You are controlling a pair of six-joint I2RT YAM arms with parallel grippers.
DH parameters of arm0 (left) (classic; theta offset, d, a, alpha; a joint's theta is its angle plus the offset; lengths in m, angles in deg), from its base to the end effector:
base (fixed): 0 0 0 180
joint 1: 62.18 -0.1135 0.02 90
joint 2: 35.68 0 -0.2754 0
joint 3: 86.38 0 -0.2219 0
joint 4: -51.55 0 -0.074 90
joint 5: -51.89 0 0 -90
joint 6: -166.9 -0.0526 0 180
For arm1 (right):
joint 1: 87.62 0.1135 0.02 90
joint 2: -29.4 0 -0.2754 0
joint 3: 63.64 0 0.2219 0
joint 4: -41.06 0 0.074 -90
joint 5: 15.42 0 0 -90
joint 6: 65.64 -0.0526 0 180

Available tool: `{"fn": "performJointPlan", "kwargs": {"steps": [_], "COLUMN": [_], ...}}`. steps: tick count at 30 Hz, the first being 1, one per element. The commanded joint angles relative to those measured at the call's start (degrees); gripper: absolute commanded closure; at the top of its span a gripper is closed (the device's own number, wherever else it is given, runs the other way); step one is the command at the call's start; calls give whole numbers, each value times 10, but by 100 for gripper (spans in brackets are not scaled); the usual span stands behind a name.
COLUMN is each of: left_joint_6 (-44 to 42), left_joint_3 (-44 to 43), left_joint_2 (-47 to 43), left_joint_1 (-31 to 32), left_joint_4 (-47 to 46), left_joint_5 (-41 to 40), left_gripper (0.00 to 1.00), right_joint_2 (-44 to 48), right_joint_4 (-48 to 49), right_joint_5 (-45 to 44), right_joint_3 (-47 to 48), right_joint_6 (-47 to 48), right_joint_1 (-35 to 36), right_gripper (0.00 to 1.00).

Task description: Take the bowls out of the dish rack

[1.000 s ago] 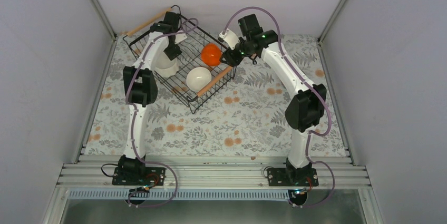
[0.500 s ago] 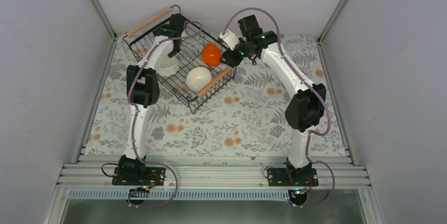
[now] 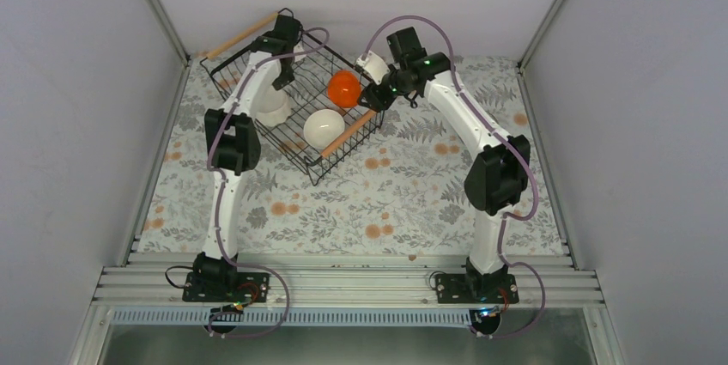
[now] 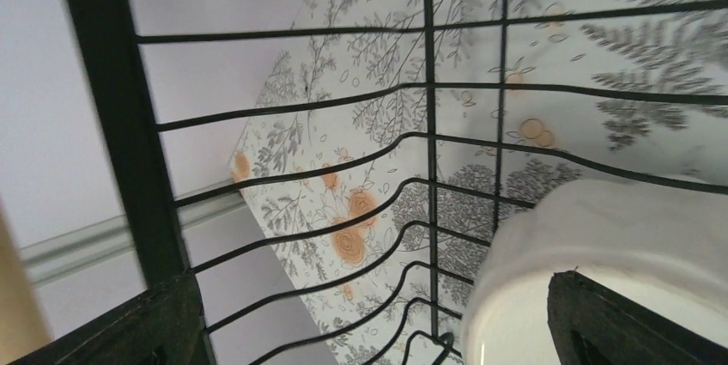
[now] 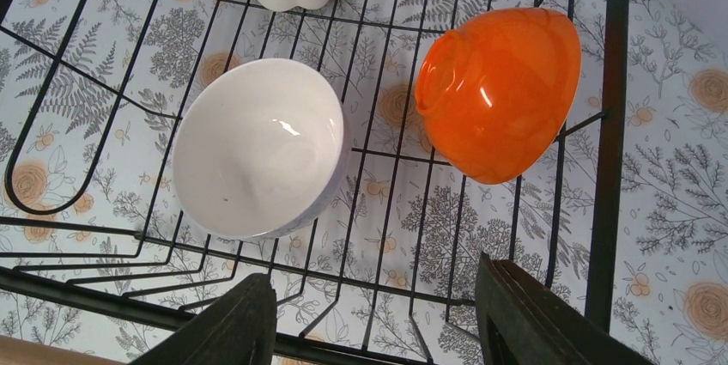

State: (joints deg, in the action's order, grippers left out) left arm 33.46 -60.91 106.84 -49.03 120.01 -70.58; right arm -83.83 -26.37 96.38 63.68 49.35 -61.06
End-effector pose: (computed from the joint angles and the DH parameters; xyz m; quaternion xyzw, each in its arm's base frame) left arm 0.5138 -0.0910 0.2286 0.3647 0.8477 0.3308 0.1975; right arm 0.3644 0.2040 0.3221 -0.4589 0.8135 0.1837 0.3063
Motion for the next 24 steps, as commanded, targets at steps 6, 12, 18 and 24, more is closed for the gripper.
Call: {"fn": "performJointPlan", "kwargs": {"steps": [6,12,18,24], "left_joint_6": [5,-18,-14,23], "left_joint_3": [-42,27,100,76], "left_joint_2": [-37,-73,-105,-75], "left_joint_1": [7,9,30,39], "left_joint_4": [204,249,249,249], "left_joint_5": [152,207,185,163], "left_gripper": [7,21,22,22], "right_joint_2": [7,9,1,2], "right_joint_4": [6,-2,0,1], "right_joint_5": [8,6,7,7], "right_joint_3": [-10,-12,-7,-9], "right_joint_6": [3,6,7,8], "right_joint_1": [5,5,4,5], "right_gripper": [43,43,43,43]}}
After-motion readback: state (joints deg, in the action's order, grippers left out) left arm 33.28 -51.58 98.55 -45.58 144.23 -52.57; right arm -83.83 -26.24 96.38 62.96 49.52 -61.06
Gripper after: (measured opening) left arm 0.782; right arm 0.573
